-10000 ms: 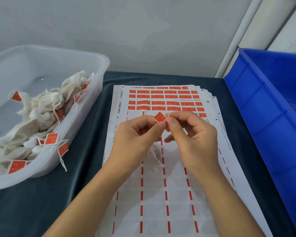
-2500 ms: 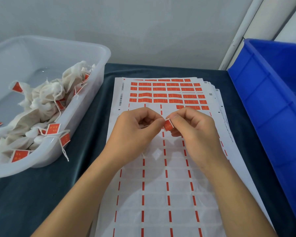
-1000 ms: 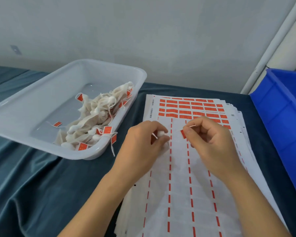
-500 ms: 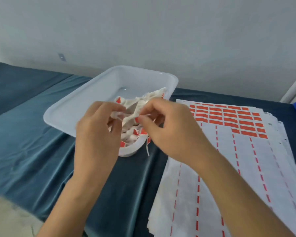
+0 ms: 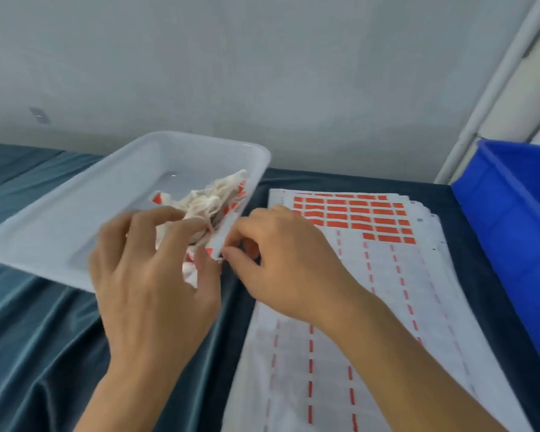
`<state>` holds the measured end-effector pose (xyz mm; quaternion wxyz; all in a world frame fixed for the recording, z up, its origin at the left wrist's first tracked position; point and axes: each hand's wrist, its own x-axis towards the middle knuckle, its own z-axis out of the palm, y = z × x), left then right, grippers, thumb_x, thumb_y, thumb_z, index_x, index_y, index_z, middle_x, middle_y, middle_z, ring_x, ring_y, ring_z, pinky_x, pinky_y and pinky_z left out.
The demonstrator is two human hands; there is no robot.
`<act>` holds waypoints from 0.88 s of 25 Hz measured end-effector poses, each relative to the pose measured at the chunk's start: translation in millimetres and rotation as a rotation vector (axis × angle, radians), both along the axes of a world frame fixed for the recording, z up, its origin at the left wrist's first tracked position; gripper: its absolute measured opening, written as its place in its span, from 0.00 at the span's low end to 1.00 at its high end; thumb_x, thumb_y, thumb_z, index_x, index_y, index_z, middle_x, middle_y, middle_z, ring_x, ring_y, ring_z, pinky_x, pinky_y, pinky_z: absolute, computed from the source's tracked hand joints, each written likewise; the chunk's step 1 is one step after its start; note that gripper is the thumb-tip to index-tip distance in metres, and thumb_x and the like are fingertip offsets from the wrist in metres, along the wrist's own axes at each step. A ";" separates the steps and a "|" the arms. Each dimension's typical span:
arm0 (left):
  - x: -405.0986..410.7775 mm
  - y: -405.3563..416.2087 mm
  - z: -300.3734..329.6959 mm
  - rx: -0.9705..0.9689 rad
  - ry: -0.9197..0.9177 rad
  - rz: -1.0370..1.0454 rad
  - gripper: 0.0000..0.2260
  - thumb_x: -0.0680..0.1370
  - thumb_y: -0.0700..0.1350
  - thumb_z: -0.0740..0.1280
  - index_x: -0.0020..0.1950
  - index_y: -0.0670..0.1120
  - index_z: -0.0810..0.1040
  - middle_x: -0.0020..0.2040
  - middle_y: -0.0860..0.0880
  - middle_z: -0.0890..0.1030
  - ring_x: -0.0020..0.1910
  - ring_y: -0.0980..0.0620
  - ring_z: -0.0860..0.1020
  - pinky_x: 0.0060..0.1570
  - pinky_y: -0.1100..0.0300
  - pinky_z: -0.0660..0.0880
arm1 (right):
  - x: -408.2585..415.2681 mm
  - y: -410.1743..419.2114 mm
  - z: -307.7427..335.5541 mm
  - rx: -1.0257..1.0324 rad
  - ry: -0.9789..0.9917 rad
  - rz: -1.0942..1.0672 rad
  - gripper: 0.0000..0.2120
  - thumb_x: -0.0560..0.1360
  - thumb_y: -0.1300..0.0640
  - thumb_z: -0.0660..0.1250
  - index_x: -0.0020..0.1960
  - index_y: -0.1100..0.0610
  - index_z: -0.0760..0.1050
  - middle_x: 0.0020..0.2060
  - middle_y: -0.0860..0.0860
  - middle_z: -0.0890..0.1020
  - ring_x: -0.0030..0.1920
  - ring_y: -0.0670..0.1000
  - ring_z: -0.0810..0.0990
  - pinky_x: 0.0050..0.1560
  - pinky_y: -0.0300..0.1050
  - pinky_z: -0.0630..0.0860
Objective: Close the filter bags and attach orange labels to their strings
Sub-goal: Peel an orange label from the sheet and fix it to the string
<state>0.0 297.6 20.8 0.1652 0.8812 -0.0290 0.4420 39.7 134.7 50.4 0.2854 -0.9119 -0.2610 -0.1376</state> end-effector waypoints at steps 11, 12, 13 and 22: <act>32.1 -136.7 -45.6 -0.058 0.547 -0.580 0.07 0.80 0.43 0.65 0.54 0.55 0.73 0.49 0.58 0.78 0.48 0.57 0.75 0.47 0.56 0.77 | -24.7 -112.4 -27.8 -0.243 0.292 -0.364 0.06 0.83 0.55 0.62 0.52 0.48 0.76 0.44 0.45 0.80 0.40 0.47 0.79 0.37 0.35 0.67; 33.3 -142.6 -54.1 -0.018 0.584 -0.599 0.06 0.80 0.45 0.63 0.54 0.56 0.72 0.49 0.59 0.78 0.48 0.57 0.74 0.48 0.57 0.76 | -26.5 -117.4 -32.6 -0.284 0.346 -0.371 0.05 0.83 0.56 0.62 0.50 0.47 0.73 0.43 0.45 0.78 0.39 0.47 0.77 0.36 0.35 0.65; 33.7 -146.4 -61.8 0.018 0.612 -0.618 0.05 0.80 0.47 0.63 0.54 0.57 0.72 0.49 0.59 0.78 0.47 0.57 0.73 0.48 0.59 0.74 | -28.2 -120.6 -37.5 -0.311 0.396 -0.375 0.05 0.83 0.56 0.61 0.50 0.47 0.70 0.43 0.45 0.76 0.39 0.46 0.76 0.35 0.36 0.63; 44.7 -138.1 -82.1 -0.010 0.633 -0.730 0.09 0.80 0.44 0.66 0.49 0.59 0.72 0.45 0.62 0.76 0.46 0.58 0.74 0.47 0.59 0.74 | -17.4 -126.7 -50.6 -0.382 0.466 -0.308 0.07 0.85 0.52 0.59 0.53 0.49 0.76 0.47 0.47 0.77 0.44 0.49 0.78 0.39 0.41 0.67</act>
